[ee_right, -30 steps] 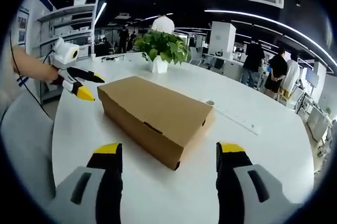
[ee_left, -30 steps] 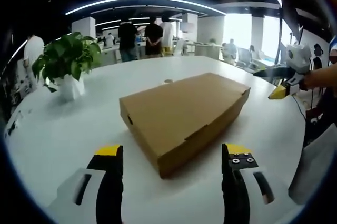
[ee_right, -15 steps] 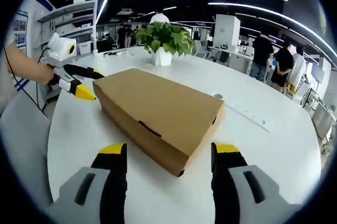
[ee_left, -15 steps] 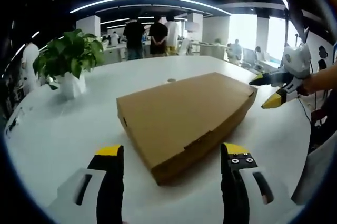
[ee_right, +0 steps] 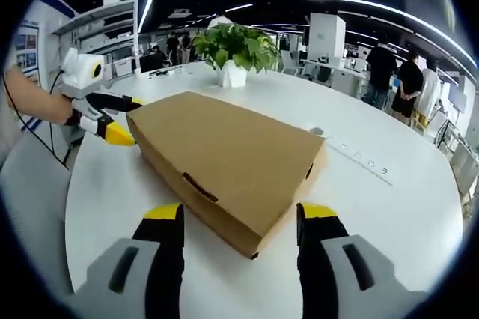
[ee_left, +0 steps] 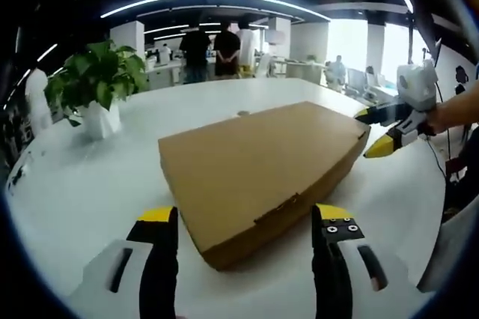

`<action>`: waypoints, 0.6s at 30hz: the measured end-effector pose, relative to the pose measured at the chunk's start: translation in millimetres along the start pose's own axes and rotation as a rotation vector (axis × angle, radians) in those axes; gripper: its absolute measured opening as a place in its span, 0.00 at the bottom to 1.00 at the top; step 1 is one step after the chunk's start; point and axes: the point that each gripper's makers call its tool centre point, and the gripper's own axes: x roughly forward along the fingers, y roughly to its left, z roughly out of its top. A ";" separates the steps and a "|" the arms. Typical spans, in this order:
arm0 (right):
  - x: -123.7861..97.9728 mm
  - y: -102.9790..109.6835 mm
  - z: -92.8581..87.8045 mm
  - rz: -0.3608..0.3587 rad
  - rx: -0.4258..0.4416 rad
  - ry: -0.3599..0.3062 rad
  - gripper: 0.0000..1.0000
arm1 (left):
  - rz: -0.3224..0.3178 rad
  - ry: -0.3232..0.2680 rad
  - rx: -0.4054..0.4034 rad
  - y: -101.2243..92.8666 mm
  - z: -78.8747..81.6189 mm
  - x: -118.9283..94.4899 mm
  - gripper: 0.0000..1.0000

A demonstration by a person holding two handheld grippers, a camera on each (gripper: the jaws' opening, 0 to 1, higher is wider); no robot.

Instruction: Operate the shoe box by opening the lid, removing the specified soft item, and placing it in the target area until the item is outside and the box remains undamaged.

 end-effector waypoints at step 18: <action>6.0 -2.0 2.7 0.001 0.030 -0.011 0.53 | 0.016 -0.003 0.006 2.5 -0.3 3.7 0.73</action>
